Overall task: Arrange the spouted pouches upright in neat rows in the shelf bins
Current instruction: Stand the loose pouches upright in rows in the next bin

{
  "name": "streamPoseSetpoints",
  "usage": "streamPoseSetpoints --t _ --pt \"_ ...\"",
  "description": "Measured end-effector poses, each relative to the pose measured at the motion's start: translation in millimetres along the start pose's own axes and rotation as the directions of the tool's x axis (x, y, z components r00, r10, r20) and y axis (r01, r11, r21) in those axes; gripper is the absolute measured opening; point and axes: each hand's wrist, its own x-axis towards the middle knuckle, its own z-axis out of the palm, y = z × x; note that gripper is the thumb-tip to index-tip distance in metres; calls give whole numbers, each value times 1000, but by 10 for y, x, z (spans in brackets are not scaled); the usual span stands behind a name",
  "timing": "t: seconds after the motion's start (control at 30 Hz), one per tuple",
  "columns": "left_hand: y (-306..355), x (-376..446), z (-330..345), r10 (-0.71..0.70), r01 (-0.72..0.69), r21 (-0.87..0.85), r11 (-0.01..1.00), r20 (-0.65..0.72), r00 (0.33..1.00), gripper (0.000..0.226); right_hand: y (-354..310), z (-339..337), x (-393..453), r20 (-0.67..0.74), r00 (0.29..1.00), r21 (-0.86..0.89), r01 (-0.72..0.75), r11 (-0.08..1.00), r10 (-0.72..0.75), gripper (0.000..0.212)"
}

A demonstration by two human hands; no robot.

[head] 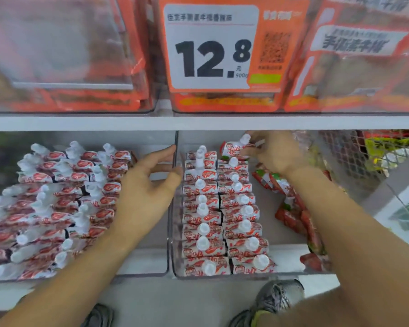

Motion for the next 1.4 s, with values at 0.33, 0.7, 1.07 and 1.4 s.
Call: streamPoseSetpoints --t 0.33,0.7,1.07,1.4 --pt "11 -20 52 -9 5 -76 997 -46 999 39 -51 209 132 33 975 -105 221 970 -219 5" --pt "81 -69 54 -23 17 -122 992 -53 998 37 10 -103 -20 131 982 -146 157 977 -138 30" --pt "85 -76 60 -18 10 -143 990 -51 999 37 144 89 17 52 975 -109 222 969 -218 8" --pt "82 -77 61 -15 7 -140 990 -55 998 37 129 88 56 128 968 -152 235 960 -216 15"
